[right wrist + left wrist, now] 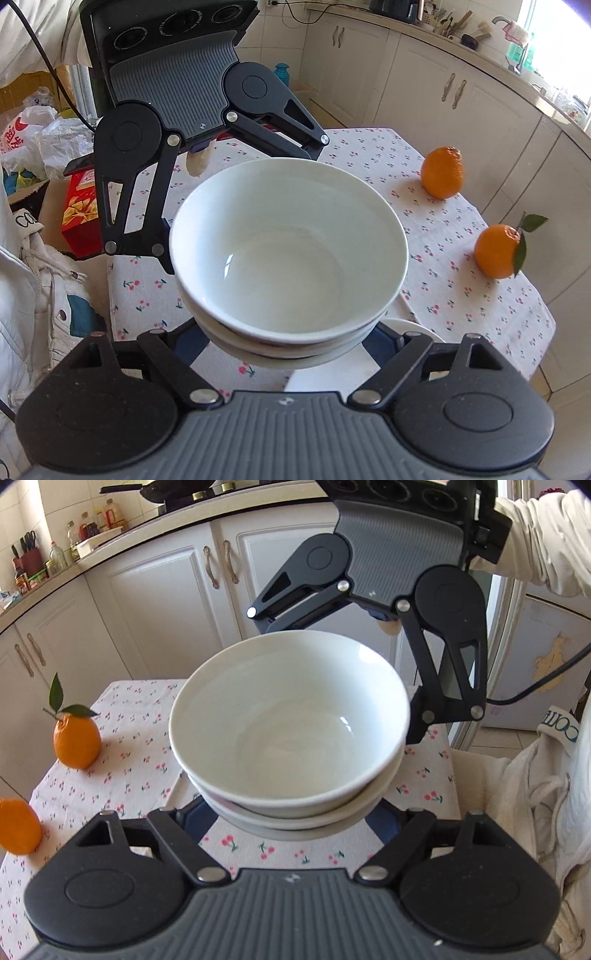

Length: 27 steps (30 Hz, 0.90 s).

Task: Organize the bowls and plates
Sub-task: 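Lift and carry the bowl stack with both tools onto the plate stack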

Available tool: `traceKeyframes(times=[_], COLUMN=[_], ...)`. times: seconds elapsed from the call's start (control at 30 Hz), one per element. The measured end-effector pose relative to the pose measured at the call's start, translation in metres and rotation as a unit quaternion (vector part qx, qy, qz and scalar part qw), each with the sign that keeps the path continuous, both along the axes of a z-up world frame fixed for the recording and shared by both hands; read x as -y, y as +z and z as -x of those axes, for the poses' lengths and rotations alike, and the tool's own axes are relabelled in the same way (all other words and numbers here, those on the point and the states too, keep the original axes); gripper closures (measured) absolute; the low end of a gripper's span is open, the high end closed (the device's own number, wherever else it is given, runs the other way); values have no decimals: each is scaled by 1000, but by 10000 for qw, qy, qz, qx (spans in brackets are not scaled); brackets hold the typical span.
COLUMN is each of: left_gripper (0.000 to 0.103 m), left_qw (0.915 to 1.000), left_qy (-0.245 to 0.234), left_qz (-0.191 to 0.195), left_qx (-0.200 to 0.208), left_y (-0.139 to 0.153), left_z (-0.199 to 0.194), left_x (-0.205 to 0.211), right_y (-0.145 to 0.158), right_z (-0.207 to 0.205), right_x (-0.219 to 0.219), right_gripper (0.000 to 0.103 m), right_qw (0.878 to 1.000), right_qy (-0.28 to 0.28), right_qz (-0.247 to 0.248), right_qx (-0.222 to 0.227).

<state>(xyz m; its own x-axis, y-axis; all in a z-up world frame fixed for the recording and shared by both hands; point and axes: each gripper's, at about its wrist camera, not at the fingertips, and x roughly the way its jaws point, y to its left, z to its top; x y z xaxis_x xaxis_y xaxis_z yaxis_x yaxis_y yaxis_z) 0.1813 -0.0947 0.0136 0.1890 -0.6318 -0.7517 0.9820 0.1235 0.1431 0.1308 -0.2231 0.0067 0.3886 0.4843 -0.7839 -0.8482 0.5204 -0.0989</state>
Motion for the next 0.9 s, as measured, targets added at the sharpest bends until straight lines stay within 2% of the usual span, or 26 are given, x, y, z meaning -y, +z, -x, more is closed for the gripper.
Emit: traceKeyframes(times=[0.2, 0.4, 0.9], left_gripper=[18, 18, 18], left_qw=[9995, 9991, 9990], left_qy=[-312, -428, -376], left_qz=[30, -23, -131], left_qx=[28, -23, -197], left_y=[-7, -23, -43], left_z=[-14, -27, -45], left_x=[44, 77, 97], right_y=[-3, -18, -44], right_z=[-1, -8, -26], right_x=[41, 70, 92], right_gripper=[12, 12, 12], right_qw=[9992, 9975, 9954], right_qy=[-374, -666, -905], right_qz=[115, 231, 21], right_qx=[46, -8, -324])
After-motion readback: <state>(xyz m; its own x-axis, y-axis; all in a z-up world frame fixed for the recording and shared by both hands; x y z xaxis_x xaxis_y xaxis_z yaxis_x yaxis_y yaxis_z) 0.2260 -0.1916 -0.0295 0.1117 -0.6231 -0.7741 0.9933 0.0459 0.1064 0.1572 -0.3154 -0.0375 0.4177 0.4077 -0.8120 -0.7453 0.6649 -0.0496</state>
